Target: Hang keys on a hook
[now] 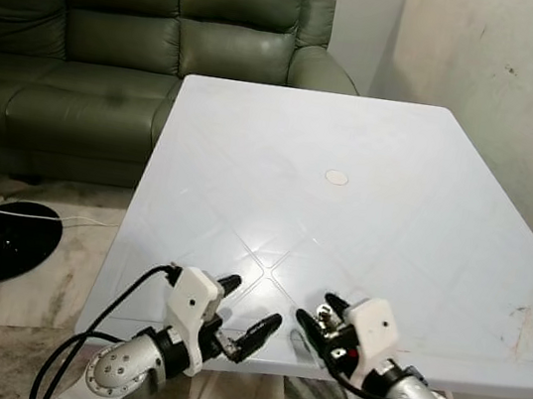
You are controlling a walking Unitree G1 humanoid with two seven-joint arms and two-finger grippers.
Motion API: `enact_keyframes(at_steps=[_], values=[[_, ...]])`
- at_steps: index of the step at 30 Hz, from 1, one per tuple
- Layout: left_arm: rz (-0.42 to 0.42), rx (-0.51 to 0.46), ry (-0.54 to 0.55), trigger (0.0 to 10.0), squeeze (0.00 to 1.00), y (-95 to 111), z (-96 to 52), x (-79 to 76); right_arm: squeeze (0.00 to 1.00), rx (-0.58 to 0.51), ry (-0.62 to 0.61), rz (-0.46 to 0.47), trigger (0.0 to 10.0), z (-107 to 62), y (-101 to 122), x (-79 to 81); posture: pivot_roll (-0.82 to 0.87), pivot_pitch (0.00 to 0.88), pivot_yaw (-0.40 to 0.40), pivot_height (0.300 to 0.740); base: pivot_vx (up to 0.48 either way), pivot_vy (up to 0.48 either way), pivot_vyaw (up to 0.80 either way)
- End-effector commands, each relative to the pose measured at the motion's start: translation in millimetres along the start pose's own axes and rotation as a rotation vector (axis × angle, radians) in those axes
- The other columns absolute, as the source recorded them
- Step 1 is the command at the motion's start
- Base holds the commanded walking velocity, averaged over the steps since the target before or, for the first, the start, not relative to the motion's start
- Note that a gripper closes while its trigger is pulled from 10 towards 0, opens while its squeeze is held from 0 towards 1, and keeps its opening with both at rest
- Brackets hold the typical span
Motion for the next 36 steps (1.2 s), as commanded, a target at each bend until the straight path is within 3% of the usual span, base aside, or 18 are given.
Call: enact_keyframes(at_steps=[1, 8, 9, 12, 14, 22, 36], values=[[0.000, -0.016, -0.010, 10.0, 0.00, 5.8, 1.1, -4.3, 0.00, 0.018, 0.006, -0.022, 10.0, 1.0, 1.2, 4.4, -0.05, 0.119, -0.021, 0.740, 0.000, 0.000, 0.00], [0.000, -0.022, 0.003, 10.0, 0.00, 7.2, 0.4, -2.8, 0.00, 0.105, -0.060, 0.010, 10.0, 1.2, -9.1, -2.1, -0.04, 0.122, -0.025, 0.740, 0.000, 0.000, 0.00], [-0.002, -0.023, 0.006, 10.0, 0.00, 7.2, 0.1, -2.1, 0.00, 0.107, -0.064, 0.022, 4.8, -2.2, -12.1, -3.8, -0.04, 0.122, -0.025, 0.740, 0.000, 0.000, 0.00], [-0.004, -0.023, 0.009, 10.0, 0.00, 7.1, 0.1, -1.9, 0.00, 0.135, -0.074, 0.003, 4.8, -6.7, -17.5, -7.2, -0.04, 0.123, -0.025, 0.740, 0.000, 0.000, 0.00], [-0.004, -0.023, 0.009, 10.0, 0.00, 7.3, -0.1, -2.0, 0.00, 0.114, -0.065, 0.024, 0.0, -10.7, -17.2, -8.1, -0.05, 0.123, -0.023, 0.740, 0.000, 0.000, 0.00], [-0.008, -0.023, 0.007, 10.0, 0.00, 7.6, -0.1, -2.0, 0.00, 0.117, -0.104, 0.032, 0.0, -21.3, -20.8, -20.1, -0.05, 0.127, -0.023, 0.740, 0.000, 0.000, 0.00], [-0.008, -0.028, 0.013, 10.0, 0.00, 8.1, -0.2, -2.3, 0.00, 0.024, -0.168, 0.068, 0.0, -15.6, -9.4, -28.9, -0.04, 0.123, -0.028, 0.740, 0.000, 0.000, 0.00]])
Point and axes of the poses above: a point about 5 cm out from each wrist's last joint towards the gripper, its own z axis pointing out of the wrist towards the gripper, its own y axis along the axis of the wrist's last joint, x = y × z, the point moved 3 cm from there along z, pointing out of the wrist towards the gripper, and after that the axes turned 9 degrees about -z, right-handed, at the moved point
